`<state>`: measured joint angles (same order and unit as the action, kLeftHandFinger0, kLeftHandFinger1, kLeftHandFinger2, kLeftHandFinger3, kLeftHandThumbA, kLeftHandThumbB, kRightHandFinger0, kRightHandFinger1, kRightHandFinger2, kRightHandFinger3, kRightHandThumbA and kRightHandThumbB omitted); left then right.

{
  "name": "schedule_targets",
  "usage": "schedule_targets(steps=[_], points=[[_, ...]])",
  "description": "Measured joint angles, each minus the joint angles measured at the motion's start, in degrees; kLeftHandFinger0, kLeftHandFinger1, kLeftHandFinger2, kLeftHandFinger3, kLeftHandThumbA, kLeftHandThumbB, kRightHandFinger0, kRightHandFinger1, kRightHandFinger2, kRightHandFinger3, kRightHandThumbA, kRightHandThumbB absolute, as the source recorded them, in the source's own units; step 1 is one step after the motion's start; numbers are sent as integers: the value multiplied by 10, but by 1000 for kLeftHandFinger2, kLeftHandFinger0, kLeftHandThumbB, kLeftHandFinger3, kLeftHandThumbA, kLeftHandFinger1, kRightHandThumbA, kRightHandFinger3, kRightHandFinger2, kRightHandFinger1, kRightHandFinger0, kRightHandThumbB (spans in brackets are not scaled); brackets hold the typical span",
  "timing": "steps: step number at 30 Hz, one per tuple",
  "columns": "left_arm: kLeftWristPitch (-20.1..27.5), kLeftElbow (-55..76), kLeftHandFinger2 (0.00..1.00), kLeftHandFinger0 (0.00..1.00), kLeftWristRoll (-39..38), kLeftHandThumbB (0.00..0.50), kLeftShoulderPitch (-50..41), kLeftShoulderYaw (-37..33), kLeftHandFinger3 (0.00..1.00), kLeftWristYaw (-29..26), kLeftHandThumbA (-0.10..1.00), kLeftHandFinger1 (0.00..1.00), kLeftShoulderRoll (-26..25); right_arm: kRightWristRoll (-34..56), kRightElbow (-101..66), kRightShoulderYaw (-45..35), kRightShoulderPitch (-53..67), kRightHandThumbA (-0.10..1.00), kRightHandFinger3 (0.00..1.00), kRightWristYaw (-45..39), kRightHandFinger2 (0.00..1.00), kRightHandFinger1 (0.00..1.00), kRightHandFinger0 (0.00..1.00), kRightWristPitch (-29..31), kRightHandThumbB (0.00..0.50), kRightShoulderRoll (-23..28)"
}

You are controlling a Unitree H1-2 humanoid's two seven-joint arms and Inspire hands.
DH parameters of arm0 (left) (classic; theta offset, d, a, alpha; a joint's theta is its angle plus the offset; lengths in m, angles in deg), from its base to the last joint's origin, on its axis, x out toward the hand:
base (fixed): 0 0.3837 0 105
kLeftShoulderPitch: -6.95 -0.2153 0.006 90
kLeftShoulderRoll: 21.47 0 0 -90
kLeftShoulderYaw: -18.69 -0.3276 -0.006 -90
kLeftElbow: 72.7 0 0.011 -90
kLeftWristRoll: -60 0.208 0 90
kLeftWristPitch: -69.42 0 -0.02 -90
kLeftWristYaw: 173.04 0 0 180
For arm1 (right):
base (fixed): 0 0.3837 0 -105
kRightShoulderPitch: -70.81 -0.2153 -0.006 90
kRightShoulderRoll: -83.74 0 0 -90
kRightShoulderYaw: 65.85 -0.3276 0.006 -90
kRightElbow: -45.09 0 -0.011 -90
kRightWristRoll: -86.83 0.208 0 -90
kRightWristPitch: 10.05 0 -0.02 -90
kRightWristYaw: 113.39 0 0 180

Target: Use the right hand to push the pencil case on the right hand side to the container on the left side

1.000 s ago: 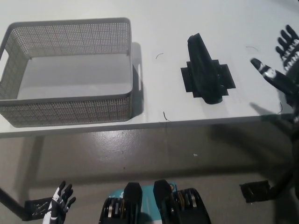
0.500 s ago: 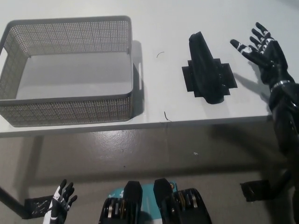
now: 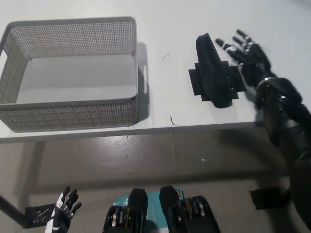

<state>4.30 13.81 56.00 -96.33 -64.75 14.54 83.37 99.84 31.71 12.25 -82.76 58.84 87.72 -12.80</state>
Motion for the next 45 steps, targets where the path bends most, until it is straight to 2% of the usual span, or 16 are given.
schedule_targets(steps=[5,9,11,18,26,35,37,42,45], points=[[0,6,1000,1000,-3,243,0,0,1000,6,1000,1000,1,0,17,2,-1,1000,1000,-1,1000,1000,1000,9,266,-26],[0,10,1000,1000,-4,240,0,0,1000,8,1000,1000,1,1,21,2,-1,1000,1000,-2,1000,1000,1000,13,242,-37],[1,12,1000,1000,-4,243,1,1,1000,10,1000,1000,1,3,24,0,-1,1000,1000,-4,1000,1000,1000,16,261,-43],[1,14,1000,1000,-14,252,7,5,1000,22,1000,1000,1,6,28,-10,5,1000,1000,-10,1000,1000,1000,26,252,-56],[1,17,1000,1000,-19,262,10,16,1000,34,1000,1000,3,12,28,-17,12,1000,1000,-14,1000,1000,1000,30,283,-79],[2,30,1000,1000,-20,266,14,21,1000,42,1000,1000,13,14,31,-14,12,1000,1000,-20,1000,1000,1000,27,273,-124],[2,30,1000,1000,-21,264,17,22,1000,44,1000,1000,13,14,33,-13,12,1000,1000,-20,1000,1000,1000,26,255,-129],[2,34,1000,1000,-21,251,18,26,1000,47,1000,1000,12,13,35,-7,10,1000,1000,-20,1000,1000,1000,26,278,-128],[2,37,1000,1000,-21,254,18,29,1000,51,1000,1000,12,13,37,-5,6,1000,1000,-19,1000,1000,1000,24,308,-124]])
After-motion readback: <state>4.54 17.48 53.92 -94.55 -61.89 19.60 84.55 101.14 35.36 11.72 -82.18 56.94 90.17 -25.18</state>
